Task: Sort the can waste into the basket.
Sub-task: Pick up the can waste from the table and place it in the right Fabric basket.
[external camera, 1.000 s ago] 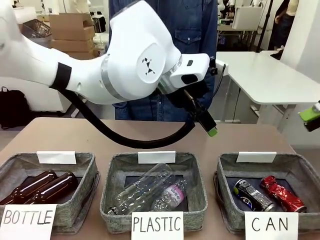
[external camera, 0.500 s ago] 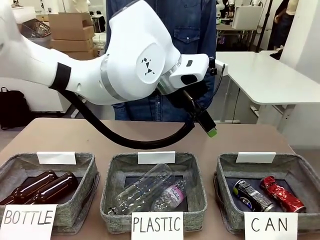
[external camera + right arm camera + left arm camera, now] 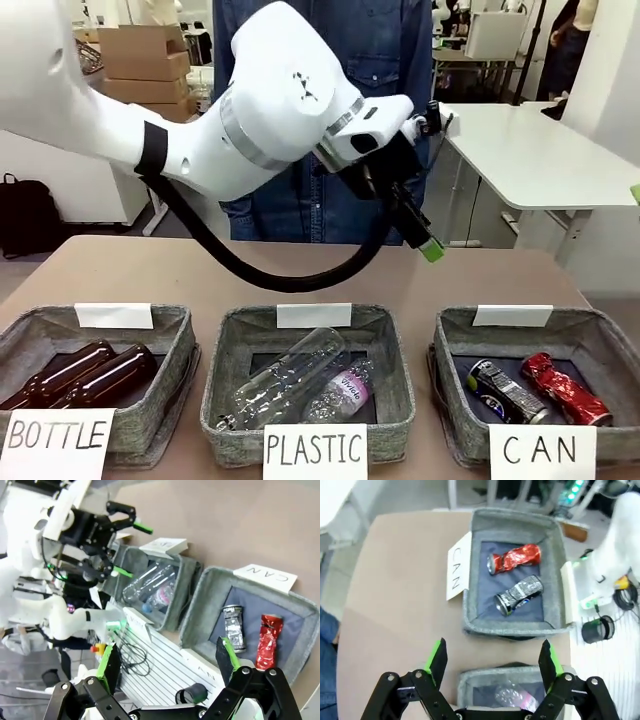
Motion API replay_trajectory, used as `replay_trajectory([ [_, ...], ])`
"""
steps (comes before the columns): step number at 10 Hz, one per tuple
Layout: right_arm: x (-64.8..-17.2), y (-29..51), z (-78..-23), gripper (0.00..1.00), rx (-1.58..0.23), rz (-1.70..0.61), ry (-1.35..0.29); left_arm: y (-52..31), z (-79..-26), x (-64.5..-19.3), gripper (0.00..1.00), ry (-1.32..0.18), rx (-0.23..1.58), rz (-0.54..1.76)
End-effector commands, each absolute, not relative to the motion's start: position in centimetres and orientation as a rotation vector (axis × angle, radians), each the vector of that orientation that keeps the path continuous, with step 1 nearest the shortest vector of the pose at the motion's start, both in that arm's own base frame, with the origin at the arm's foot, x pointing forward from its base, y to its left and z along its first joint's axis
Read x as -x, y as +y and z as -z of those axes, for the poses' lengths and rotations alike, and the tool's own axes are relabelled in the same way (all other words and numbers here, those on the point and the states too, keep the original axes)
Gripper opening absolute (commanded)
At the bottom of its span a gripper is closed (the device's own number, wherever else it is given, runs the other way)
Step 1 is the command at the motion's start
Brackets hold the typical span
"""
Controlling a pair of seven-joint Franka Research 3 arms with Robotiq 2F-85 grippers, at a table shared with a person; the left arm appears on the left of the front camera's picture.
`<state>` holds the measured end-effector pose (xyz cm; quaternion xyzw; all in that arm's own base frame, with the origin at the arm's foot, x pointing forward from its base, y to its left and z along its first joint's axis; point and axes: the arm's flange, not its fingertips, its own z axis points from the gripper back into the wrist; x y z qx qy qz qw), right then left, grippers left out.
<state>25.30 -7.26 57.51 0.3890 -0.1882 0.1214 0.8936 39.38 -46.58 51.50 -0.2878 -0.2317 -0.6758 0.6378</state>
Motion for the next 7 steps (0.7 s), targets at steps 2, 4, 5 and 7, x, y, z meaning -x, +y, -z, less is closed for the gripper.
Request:
replay_trajectory([
  [2,-25.5,-5.6,-57.5,1.0,-0.832,-0.228,-0.393,-36.5,-52.3,-38.2,0.95,-0.397,1.053,1.392],
  [4,-25.4,-3.2,-56.9,1.0,-0.82,-0.217,-0.39,-28.7,-51.6,-36.2,0.95,-0.342,1.181,0.933],
  [5,-25.3,-1.8,-56.7,1.0,-0.821,-0.223,-0.383,-23.8,-50.5,-34.3,0.95,-0.332,1.208,0.693],
  [7,-25.0,0.0,-56.1,1.0,-0.808,-0.25,-0.362,-16.7,-49.0,-29.3,0.95,-0.356,1.249,0.426],
])
